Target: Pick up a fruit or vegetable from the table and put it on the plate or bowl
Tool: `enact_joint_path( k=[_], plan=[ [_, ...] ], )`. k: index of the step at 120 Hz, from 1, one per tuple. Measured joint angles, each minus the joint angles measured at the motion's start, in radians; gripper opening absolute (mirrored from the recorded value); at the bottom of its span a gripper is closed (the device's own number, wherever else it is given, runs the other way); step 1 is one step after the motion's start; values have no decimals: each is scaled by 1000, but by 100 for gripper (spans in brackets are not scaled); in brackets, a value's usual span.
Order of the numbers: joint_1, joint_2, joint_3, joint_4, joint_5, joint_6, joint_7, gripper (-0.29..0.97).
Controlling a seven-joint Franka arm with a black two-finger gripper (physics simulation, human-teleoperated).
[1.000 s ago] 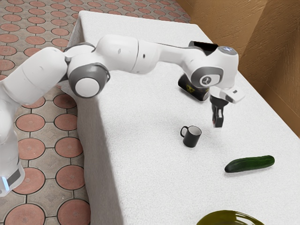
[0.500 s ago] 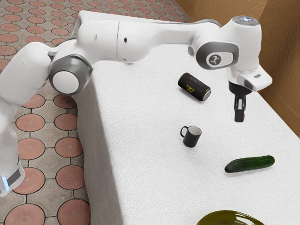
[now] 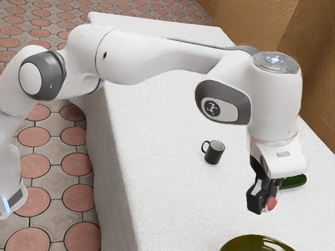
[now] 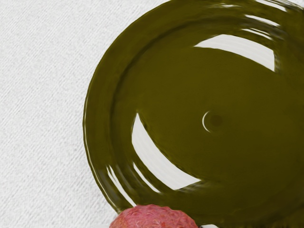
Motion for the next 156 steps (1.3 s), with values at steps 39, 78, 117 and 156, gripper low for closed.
enact_joint_path(
  k=[39,78,117,156],
  plan=[
    [-42,63,-18,-7,66,66,-133,18],
    [-67,75,-43,-77,64,113,-263,18],
    [-41,113,-26,-179,62,245,-385,18],
    [-33,144,-2,-214,60,360,-473,18]
  ],
)
